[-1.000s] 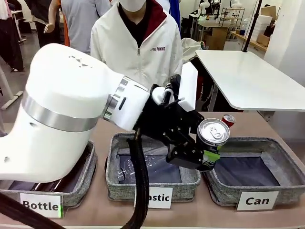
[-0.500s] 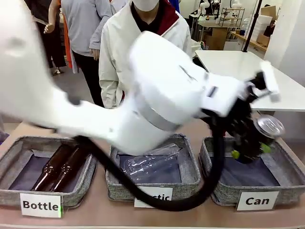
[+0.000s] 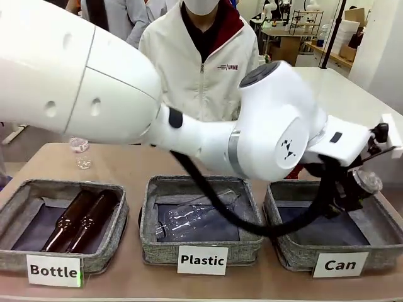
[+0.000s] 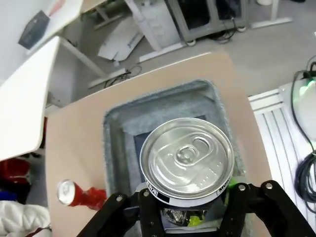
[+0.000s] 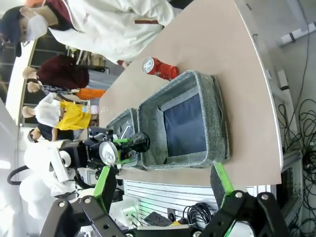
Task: Sort the can waste into the basket.
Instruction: Pick up the can waste from the table and place it in the right Fabric basket.
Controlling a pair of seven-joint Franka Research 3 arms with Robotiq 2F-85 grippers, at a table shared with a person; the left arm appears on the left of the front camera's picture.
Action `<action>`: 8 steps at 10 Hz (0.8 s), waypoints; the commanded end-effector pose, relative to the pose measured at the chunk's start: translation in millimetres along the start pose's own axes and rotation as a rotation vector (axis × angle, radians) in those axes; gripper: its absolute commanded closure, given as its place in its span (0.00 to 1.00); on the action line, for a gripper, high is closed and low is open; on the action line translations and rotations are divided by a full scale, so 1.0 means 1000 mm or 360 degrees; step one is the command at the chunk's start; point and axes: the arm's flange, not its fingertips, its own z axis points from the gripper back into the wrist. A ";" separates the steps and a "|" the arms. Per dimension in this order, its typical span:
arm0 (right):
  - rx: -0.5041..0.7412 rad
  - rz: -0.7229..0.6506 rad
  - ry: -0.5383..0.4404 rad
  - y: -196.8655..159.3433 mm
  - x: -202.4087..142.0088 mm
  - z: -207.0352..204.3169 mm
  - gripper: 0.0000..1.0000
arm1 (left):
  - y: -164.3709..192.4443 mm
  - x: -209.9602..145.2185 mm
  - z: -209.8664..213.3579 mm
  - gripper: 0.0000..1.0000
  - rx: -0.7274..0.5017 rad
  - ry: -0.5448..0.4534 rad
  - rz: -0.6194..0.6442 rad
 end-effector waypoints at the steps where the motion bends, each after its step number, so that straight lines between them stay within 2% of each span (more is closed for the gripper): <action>1: -0.0018 -0.0020 -0.0013 0.002 0.002 0.001 0.00 | 0.011 0.029 -0.006 0.55 -0.0001 0.0022 0.0025; 2: -0.0018 -0.0020 -0.0013 0.002 0.002 0.001 0.00 | 0.013 0.026 -0.008 0.04 -0.0025 0.0075 0.0033; 3: -0.0018 -0.0020 -0.0013 0.002 0.002 0.001 0.00 | 0.014 0.024 -0.008 0.00 -0.0042 0.0066 0.0046; 8: -0.0018 -0.0020 -0.0013 0.002 0.002 0.001 0.00 | 0.014 0.023 -0.001 0.00 -0.0010 0.0040 0.0063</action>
